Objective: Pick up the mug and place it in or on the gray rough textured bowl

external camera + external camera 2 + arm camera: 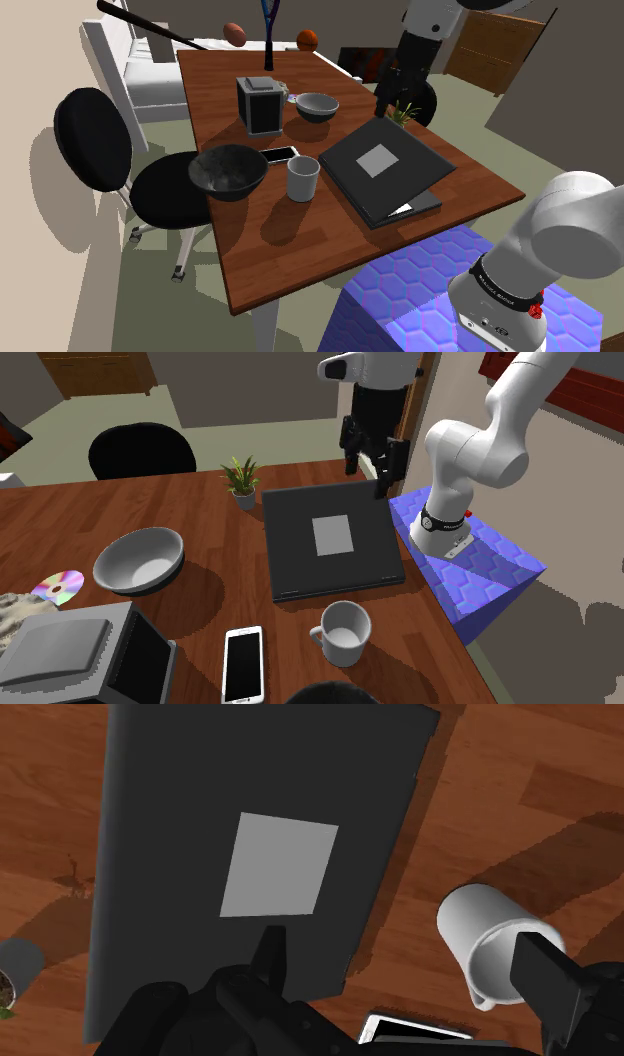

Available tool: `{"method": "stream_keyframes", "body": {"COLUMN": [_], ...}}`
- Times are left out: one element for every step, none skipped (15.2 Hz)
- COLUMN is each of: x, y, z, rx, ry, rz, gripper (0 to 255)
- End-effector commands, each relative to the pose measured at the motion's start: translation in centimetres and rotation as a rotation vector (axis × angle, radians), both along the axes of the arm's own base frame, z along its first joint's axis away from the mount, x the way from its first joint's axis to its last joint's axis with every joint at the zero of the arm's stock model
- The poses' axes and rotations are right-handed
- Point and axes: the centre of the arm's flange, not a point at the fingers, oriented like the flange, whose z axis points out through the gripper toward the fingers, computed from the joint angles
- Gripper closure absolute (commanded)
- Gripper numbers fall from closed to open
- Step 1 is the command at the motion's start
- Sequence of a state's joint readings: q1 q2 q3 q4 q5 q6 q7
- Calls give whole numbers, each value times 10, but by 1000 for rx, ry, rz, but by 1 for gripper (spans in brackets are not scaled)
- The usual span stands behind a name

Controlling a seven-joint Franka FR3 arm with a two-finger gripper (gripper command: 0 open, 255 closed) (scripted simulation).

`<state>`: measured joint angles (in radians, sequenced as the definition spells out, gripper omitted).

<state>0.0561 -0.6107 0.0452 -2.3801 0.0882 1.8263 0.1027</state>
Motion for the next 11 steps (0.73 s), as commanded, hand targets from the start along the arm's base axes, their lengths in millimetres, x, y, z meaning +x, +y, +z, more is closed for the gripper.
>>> {"method": "stream_keyframes", "body": {"x": [14, 21, 28, 35, 42, 49, 56, 63, 70, 77, 84], "y": [12, 18, 25, 31, 37, 43, 50, 56, 62, 69, 75], "z": [-18, -27, -36, -46, -55, -64, -73, -83, -92, -101, -110], "rx": [1, 1, 2, 2, 2, 3, 3, 3, 4, 4, 4], "ry": [-1, 0, 1, 2, 2, 3, 4, 5, 5, 6, 7], "rz": [6, 9, 12, 15, 18, 21, 24, 27, 31, 34, 37], "gripper": [0, 0, 0, 0, 0, 0, 0, 0, 0, 0, 0]}}
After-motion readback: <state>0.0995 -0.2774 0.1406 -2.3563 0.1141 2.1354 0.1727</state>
